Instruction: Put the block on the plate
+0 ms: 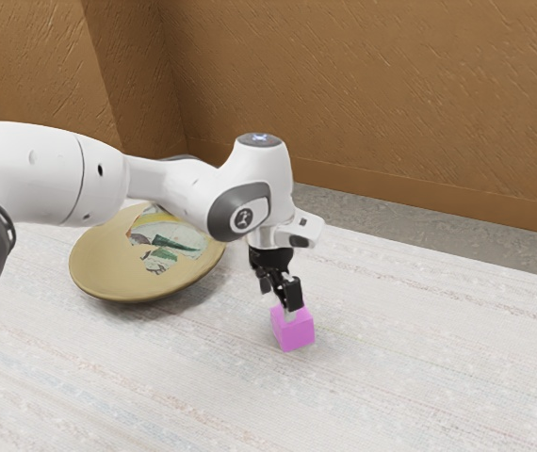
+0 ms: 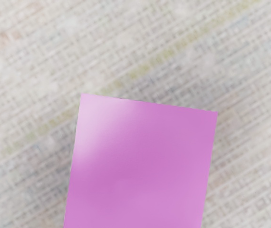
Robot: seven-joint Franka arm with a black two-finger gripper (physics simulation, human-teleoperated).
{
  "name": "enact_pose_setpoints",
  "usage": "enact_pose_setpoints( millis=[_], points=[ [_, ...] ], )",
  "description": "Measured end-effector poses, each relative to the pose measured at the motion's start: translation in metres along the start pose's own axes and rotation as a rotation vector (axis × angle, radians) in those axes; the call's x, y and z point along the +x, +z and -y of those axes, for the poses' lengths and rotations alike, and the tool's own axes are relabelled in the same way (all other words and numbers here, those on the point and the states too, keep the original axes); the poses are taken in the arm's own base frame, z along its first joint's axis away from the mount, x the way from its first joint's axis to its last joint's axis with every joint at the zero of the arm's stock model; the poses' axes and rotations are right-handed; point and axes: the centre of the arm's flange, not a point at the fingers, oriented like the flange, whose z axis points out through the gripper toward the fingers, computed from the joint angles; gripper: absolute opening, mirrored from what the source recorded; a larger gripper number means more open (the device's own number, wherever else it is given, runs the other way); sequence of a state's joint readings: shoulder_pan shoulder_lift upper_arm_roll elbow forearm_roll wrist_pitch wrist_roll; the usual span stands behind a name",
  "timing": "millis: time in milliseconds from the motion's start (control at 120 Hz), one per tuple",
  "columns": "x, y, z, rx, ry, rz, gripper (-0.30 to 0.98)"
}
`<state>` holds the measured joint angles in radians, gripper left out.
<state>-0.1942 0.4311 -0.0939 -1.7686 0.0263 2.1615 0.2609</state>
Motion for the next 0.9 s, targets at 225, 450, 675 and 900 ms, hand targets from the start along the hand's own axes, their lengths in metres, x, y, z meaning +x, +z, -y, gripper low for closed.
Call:
enact_pose_setpoints(
  millis=[225,450,675,900],
  points=[
    [0.002,0.008,0.004,0.019,0.038,0.006,0.69],
    [0.003,0.014,-0.002,0.020,0.076,0.014,0.69],
    [0.005,0.029,-0.006,-0.002,0.088,0.029,0.69],
    [0.017,0.041,-0.002,-0.004,0.097,0.017,0.69]
  ],
)
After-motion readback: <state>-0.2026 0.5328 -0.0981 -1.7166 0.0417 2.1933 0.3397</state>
